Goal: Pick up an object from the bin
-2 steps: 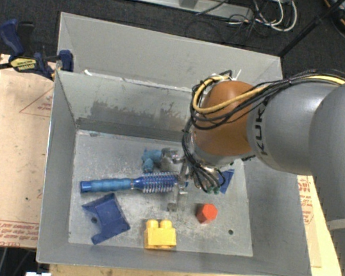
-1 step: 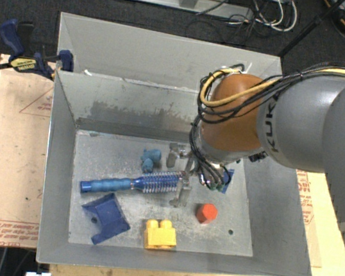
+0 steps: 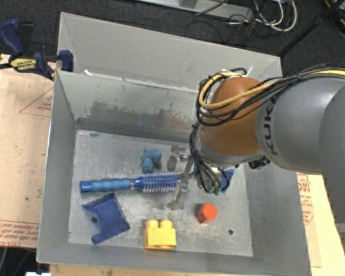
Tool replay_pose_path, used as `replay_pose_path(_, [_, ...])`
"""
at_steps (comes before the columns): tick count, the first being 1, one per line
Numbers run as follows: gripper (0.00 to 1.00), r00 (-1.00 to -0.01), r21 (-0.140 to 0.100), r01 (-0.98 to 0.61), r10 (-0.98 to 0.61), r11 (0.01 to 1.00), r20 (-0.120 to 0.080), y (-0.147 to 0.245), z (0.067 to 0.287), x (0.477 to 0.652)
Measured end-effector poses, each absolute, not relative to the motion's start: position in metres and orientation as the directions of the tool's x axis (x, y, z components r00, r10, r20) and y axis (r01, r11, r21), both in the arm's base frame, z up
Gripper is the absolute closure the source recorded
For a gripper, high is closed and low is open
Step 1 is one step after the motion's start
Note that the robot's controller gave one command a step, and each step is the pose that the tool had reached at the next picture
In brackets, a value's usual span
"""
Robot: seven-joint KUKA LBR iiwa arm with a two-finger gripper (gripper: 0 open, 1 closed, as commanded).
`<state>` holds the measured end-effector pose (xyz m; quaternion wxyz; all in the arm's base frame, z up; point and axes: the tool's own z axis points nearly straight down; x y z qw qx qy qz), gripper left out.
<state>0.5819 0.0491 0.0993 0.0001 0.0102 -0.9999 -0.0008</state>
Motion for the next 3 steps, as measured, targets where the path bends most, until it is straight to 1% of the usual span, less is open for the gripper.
replay_pose_path(1, [0.00,-0.998,0.001,0.062,0.062,0.998,0.001,0.0436,0.0689,0.5824])
replay_pose_path(2, [0.00,-0.998,0.002,0.061,0.061,0.998,0.000,0.0442,0.0692,0.5830])
replay_pose_path(3, [1.00,-0.998,0.002,0.061,0.061,0.998,0.001,0.0441,0.0688,0.5828])
